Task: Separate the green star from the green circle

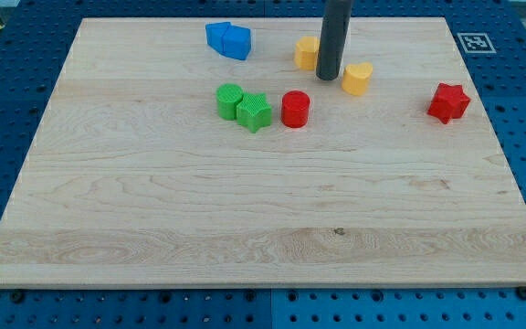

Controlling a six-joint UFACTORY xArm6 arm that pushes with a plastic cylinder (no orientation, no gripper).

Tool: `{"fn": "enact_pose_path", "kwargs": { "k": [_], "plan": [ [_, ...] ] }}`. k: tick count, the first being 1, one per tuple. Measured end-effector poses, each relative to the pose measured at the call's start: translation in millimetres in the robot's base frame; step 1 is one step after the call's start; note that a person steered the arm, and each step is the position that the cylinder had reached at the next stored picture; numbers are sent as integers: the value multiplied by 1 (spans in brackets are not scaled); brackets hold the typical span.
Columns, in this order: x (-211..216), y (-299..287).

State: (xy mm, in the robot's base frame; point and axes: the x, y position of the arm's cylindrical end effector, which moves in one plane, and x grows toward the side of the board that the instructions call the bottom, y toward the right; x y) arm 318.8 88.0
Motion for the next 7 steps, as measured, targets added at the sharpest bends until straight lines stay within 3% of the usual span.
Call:
{"fn": "enact_pose_path", "kwargs": {
  "k": [3, 7],
  "plan": [
    [2, -86],
    [97, -132]
  ]
}}
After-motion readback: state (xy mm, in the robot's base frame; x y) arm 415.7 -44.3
